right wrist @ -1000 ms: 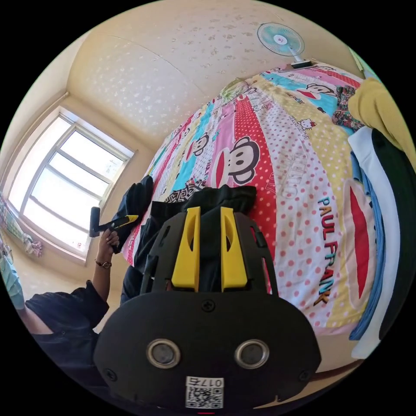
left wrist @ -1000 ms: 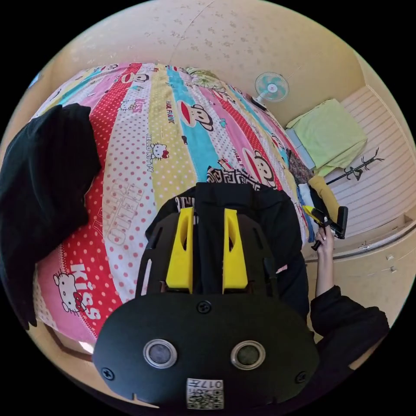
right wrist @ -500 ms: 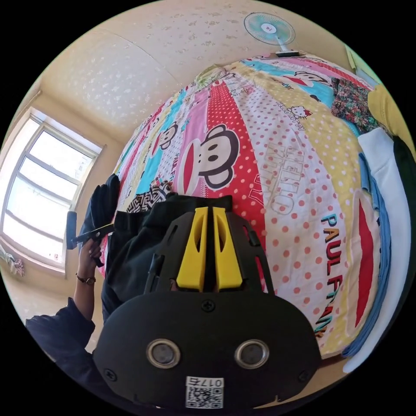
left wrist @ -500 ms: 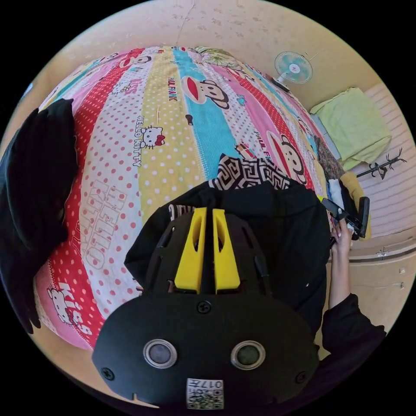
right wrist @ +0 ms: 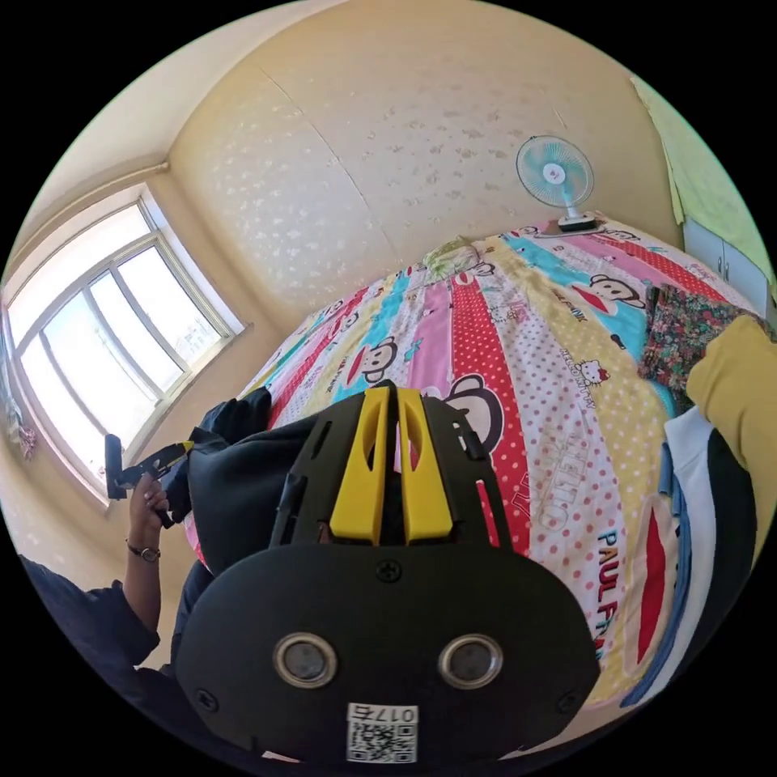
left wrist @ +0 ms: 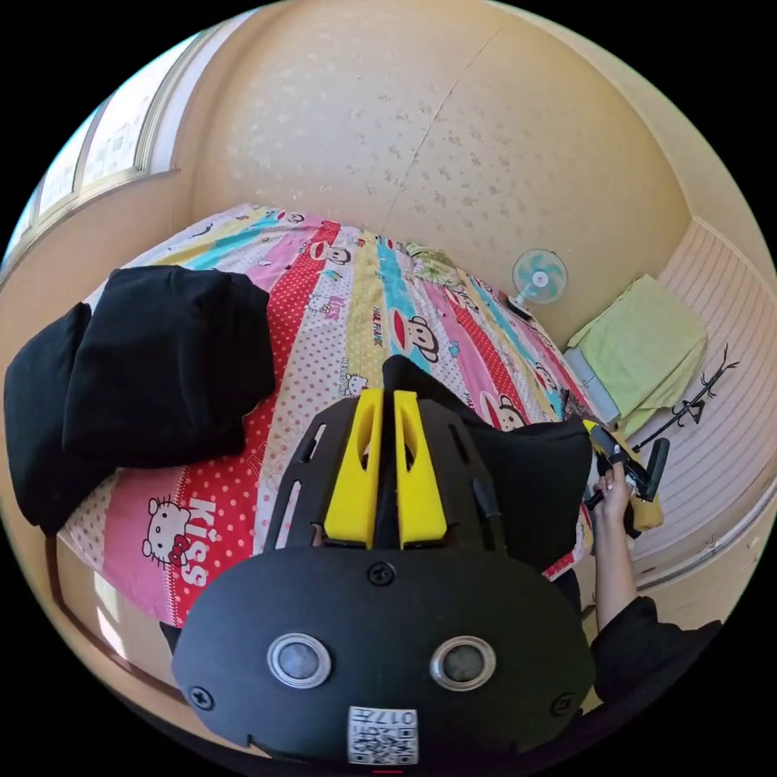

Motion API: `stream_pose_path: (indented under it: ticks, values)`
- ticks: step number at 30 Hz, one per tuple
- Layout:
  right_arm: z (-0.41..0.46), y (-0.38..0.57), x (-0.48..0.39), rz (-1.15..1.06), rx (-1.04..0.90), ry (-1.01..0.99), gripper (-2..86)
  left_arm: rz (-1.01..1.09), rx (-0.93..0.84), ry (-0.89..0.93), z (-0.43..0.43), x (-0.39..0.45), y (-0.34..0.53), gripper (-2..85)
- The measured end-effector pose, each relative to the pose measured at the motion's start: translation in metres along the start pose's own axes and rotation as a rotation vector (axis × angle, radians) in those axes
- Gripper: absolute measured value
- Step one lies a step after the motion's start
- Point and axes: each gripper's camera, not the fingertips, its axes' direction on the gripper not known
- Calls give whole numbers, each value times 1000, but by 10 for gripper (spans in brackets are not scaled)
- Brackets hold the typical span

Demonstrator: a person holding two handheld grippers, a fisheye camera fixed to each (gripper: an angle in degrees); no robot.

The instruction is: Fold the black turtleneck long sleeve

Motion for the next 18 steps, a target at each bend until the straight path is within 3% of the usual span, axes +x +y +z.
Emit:
stream_pose_path:
  ticks: [3, 6, 12, 15, 18]
  values:
    - [36, -9, 26, 130, -163, -10, 18, -77, -203, -70, 60, -27, -11, 57]
    - [7, 17, 22, 160, -55, -87, 14, -64, -267, 65, 67, -45, 12, 74]
    - [-7, 80, -63, -80, -158, 138, 31, -106, -354, 97, 43, -73, 93, 131]
    - [-4, 98, -59, 2, -210, 270, 61, -130, -380, 220, 43, -77, 124, 119]
    - [5, 111, -33, 105, -237, 225, 37, -114, -436, 229, 56, -73, 136, 61]
